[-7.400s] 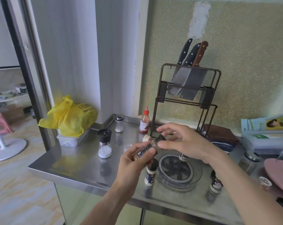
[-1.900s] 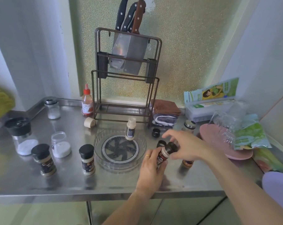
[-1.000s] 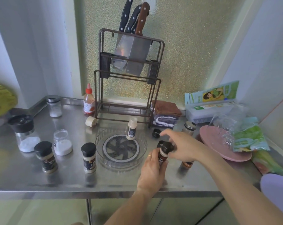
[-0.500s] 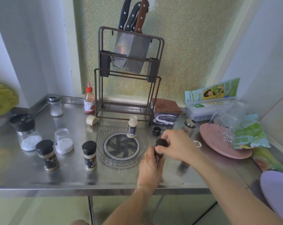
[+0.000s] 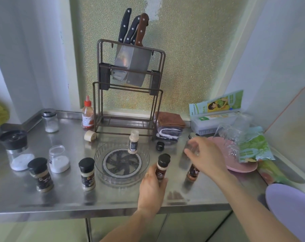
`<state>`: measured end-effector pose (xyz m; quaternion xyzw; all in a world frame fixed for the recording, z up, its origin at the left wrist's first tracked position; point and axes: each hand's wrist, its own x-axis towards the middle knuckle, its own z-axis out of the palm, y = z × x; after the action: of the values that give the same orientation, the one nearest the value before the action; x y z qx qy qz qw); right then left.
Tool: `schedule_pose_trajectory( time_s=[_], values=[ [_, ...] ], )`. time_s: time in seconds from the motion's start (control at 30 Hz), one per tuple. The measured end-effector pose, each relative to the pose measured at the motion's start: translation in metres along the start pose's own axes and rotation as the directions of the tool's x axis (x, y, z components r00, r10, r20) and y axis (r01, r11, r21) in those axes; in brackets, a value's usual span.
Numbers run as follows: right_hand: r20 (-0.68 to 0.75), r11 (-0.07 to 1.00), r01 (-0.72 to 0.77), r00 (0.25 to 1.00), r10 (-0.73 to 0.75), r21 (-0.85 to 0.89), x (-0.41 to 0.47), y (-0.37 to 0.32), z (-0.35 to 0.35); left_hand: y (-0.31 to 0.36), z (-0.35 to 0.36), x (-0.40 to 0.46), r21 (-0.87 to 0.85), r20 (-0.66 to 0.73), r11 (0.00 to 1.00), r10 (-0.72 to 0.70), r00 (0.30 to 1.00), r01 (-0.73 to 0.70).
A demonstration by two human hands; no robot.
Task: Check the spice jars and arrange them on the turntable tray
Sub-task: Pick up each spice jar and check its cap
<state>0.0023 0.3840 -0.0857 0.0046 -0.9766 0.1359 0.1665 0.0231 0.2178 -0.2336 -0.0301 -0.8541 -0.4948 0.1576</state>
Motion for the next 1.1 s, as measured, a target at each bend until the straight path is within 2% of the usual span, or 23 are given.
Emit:
schedule_pose_trajectory(
  time_s=[0.07, 0.13, 0.2, 0.23, 0.47, 0.6, 0.7, 0.77, 0.8, 0.87, 0.9, 0.93, 1.0, 1.1],
  values=[
    [0.008, 0.996, -0.079, 0.997, 0.079, -0.039, 0.000, 0.016, 0.000, 0.001, -0.004, -0.013, -0.009, -0.040, 0.999, -0.034, 0.999, 0.033],
    [0.087, 0.989, -0.144, 0.985, 0.146, -0.035, -0.001, 0.027, 0.005, 0.004, -0.009, -0.030, -0.033, -0.146, 0.999, -0.033, 0.989, 0.029],
    [0.148, 0.985, -0.167, 0.974, 0.170, -0.028, -0.003, 0.032, 0.014, 0.006, -0.009, -0.047, -0.052, -0.250, 0.996, 0.051, 0.967, -0.066],
    [0.162, 0.985, -0.170, 0.972, 0.173, -0.028, -0.005, 0.034, 0.019, 0.007, -0.007, -0.054, -0.053, -0.260, 0.993, 0.089, 0.961, -0.106],
    [0.149, 0.982, -0.183, 0.973, 0.175, 0.039, -0.011, 0.034, 0.028, 0.030, 0.013, -0.053, 0.039, -0.075, 0.941, 0.339, 0.938, -0.337],
    [0.198, 0.991, -0.066, 0.979, 0.042, 0.114, -0.025, 0.016, 0.015, 0.039, 0.024, -0.037, 0.098, -0.017, 0.938, 0.336, 0.942, -0.333],
    [0.261, 0.989, 0.018, 0.964, -0.057, 0.149, -0.035, 0.007, 0.007, 0.037, 0.030, -0.029, 0.045, 0.009, 0.964, 0.264, 0.965, -0.264],
    [0.341, 0.968, -0.013, 0.937, -0.077, 0.252, -0.034, 0.008, 0.001, 0.029, 0.032, -0.026, -0.005, 0.034, 0.970, 0.245, 0.969, -0.245],
    [0.380, 0.923, -0.084, 0.922, -0.070, 0.375, -0.030, 0.008, -0.003, 0.026, 0.033, -0.025, -0.009, 0.031, 0.972, 0.236, 0.971, -0.236],
    [0.410, 0.757, -0.243, 0.912, -0.036, 0.607, -0.013, 0.013, -0.005, 0.021, 0.035, -0.024, 0.000, 0.011, 0.973, 0.229, 0.973, -0.229],
    [0.398, 0.721, -0.268, 0.917, -0.013, 0.640, -0.002, 0.017, 0.000, 0.018, 0.036, -0.024, -0.008, 0.020, 0.975, 0.223, 0.975, -0.222],
    [0.382, 0.742, -0.248, 0.924, -0.012, 0.623, 0.010, 0.022, 0.008, 0.017, 0.036, -0.025, -0.012, 0.038, 0.977, 0.214, 0.976, -0.214],
    [0.378, 0.860, -0.126, 0.922, -0.082, 0.495, 0.032, 0.033, 0.032, 0.016, 0.038, -0.026, 0.016, 0.055, 0.972, 0.232, 0.971, -0.233],
    [0.457, 0.942, 0.109, 0.853, -0.252, 0.317, 0.055, 0.037, 0.069, 0.012, 0.042, -0.024, 0.044, 0.035, 0.965, 0.256, 0.966, -0.258]
  ],
)
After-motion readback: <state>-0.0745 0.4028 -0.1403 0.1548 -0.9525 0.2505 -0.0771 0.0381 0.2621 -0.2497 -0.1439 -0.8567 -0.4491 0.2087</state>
